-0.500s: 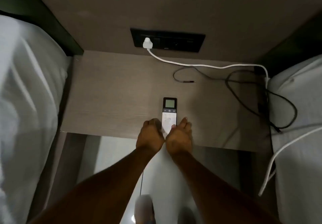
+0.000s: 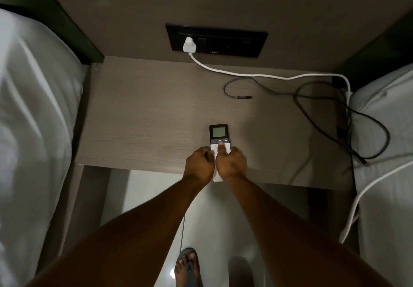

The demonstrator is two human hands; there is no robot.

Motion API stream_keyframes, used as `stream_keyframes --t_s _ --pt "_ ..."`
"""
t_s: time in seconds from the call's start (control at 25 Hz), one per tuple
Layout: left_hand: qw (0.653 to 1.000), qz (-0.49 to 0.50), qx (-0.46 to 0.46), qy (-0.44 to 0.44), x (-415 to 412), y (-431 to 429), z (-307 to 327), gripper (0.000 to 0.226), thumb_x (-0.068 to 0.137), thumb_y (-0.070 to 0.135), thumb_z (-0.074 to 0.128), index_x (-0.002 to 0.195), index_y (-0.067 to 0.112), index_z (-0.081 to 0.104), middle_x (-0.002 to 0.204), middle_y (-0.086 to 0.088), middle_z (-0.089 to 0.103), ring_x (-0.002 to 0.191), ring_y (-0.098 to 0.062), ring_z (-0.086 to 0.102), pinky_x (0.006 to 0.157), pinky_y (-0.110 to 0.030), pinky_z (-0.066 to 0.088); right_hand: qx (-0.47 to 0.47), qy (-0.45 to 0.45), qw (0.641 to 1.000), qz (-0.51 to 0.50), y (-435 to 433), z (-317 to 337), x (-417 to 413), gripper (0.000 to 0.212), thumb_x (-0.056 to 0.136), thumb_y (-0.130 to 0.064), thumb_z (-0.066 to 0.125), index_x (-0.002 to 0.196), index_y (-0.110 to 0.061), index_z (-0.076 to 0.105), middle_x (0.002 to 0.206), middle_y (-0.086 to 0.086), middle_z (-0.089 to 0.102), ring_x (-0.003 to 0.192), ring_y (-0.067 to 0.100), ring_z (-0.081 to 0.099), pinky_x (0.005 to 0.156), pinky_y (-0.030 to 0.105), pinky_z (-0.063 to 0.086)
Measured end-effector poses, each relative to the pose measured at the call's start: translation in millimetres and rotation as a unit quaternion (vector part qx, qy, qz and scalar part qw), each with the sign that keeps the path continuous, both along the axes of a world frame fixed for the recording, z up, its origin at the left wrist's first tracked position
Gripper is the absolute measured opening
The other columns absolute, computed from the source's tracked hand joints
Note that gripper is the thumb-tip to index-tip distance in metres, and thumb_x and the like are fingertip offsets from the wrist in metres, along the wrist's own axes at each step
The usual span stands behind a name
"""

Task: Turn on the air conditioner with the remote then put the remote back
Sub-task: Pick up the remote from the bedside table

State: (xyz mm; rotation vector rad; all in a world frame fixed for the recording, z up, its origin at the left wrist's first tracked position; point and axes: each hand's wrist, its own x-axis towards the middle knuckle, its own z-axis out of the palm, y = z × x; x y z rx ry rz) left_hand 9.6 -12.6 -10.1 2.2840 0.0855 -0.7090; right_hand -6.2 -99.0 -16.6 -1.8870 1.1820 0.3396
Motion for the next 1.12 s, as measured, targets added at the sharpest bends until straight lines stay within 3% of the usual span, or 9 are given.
stream_keyframes --t_s 0.12,0.24,0.44,0.6,0.76,0.88,1.0,1.12 --pt "1.0 -0.008 0.01 -0.021 -5.8 0.9 11.8 0.026 0.101 0.022 0.04 0.099 0.005 0.06 0.093 -0.007 0.06 0.082 -0.018 0.054 0.069 -0.018 0.033 0.075 -0.016 0.995 -0.059 -3.1 5.9 -4.7 0.051 0.096 -0.049 0.054 0.112 -0.004 0.07 0.112 0.017 0.071 0.1 0.032 0.068 0.077 0.027 0.048" --pt "0.998 -0.037 0.001 -0.055 -6.8 3.0 44.8 0.024 0.1 0.023 0.04 0.087 0.011 0.054 0.09 -0.012 0.065 0.072 -0.019 0.053 0.063 -0.021 0.035 0.134 -0.036 0.989 -0.056 -11.1 34.4 -3.6 0.045 0.093 -0.046 0.059 0.112 -0.006 0.07 0.111 0.016 0.072 0.099 0.036 0.069 0.091 0.044 0.056" --pt "0.984 -0.101 -0.018 -0.147 15.8 -5.4 154.3 0.014 0.096 0.02 0.044 0.085 0.015 0.052 0.089 -0.012 0.066 0.074 -0.023 0.058 0.068 -0.033 0.048 0.127 -0.136 0.982 -0.03 -32.3 146.9 23.3 0.029 0.096 -0.033 0.059 0.101 -0.007 0.069 0.099 0.015 0.074 0.085 0.032 0.07 0.073 0.036 0.058" --pt "0.962 -0.128 -0.052 -0.238 56.6 -25.9 312.5 0.014 0.096 0.027 0.046 0.094 0.022 0.059 0.091 -0.001 0.066 0.079 -0.018 0.061 0.073 -0.029 0.05 0.113 -0.224 0.968 -0.016 -59.4 314.8 60.3 0.022 0.097 -0.035 0.059 0.096 -0.015 0.066 0.093 0.011 0.074 0.076 0.027 0.07 0.059 0.029 0.053" --pt "0.913 -0.171 -0.102 -0.356 87.1 -38.2 502.0 0.017 0.086 0.028 0.049 0.094 0.023 0.063 0.093 -0.001 0.069 0.077 -0.017 0.063 0.071 -0.032 0.052 0.076 -0.331 0.94 0.016 -80.5 510.6 83.4 0.02 0.097 -0.033 0.059 0.095 -0.015 0.067 0.085 0.009 0.074 0.071 0.024 0.07 0.061 0.027 0.053" --pt "0.879 -0.192 -0.063 -0.433 90.4 -44.1 645.9 0.014 0.089 0.03 0.046 0.094 0.027 0.059 0.094 0.002 0.067 0.078 -0.016 0.062 0.07 -0.034 0.052 0.048 -0.406 0.912 0.037 -91.8 655.8 80.9 0.02 0.098 -0.034 0.058 0.088 -0.018 0.066 0.073 0.002 0.071 0.059 0.017 0.067 0.051 0.023 0.049" --pt "0.837 -0.192 -0.05 -0.51 75.4 -46.5 756.7 0.017 0.084 0.031 0.036 0.083 0.027 0.053 0.083 0.007 0.063 0.071 -0.016 0.058 0.06 -0.033 0.048 0.032 -0.452 0.89 0.055 -95.0 769.8 63.6 0.025 0.098 -0.032 0.057 0.091 -0.01 0.068 0.083 0.011 0.074 0.072 0.03 0.071 0.065 0.033 0.057" --pt "0.809 -0.185 -0.024 -0.558 54.4 -45.2 819.9 0.015 0.085 0.028 0.035 0.076 0.027 0.047 0.075 0.009 0.056 0.066 -0.012 0.052 0.053 -0.029 0.037 0.005 -0.472 0.88 0.061 -94.1 837.9 44.5 0.031 0.098 -0.034 0.055 0.094 -0.007 0.069 0.089 0.014 0.075 0.081 0.033 0.072 0.074 0.037 0.058"
